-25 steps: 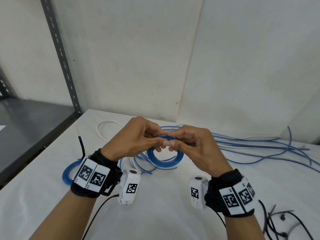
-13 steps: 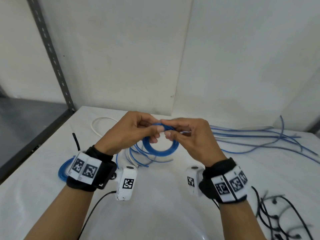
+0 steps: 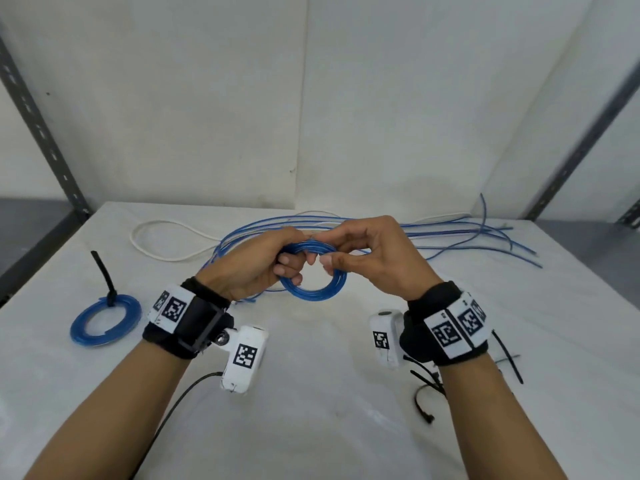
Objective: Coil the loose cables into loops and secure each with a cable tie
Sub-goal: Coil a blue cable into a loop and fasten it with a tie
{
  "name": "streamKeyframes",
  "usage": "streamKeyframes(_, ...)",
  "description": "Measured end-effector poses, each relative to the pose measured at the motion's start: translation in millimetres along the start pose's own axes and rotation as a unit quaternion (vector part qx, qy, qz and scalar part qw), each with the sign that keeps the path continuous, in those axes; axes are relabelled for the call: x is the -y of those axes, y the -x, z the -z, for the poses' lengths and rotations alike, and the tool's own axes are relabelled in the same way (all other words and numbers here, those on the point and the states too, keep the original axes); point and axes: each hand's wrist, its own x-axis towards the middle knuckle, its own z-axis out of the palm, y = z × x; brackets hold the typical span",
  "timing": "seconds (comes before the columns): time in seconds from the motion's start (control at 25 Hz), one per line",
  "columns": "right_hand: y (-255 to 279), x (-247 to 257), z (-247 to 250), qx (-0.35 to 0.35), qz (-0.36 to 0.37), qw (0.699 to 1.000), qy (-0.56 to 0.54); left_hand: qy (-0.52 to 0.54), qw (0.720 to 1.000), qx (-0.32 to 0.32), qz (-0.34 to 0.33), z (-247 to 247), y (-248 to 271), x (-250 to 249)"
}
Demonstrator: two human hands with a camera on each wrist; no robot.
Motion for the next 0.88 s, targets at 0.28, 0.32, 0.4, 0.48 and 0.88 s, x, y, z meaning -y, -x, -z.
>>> streamKeyframes(0.28,22,-15,23,-0.009,-0.089,0.996,0.017,-0.041,0.999,0.005,0.03,-37,-21,11)
streamKeyframes(0.32,29,-21,28,-0.008,-0.113,0.993,0.012,-0.057,0.998,0.012,0.036,-43,-26,15)
streamKeyframes(0.4,43,-34,46,-0.003,-0.175,0.982,0.065,-0.096,0.994,0.019,0.042,-52,-33,23)
streamKeyframes(0.48,57,-50,71,0.012,-0.256,0.943,0.214,-0.126,0.991,0.015,0.047,-57,-33,33)
streamKeyframes(0.88,72,-122,88,0.062,-0.423,0.795,0.431,-0.134,0.99,-0.014,0.044,-60,-28,47)
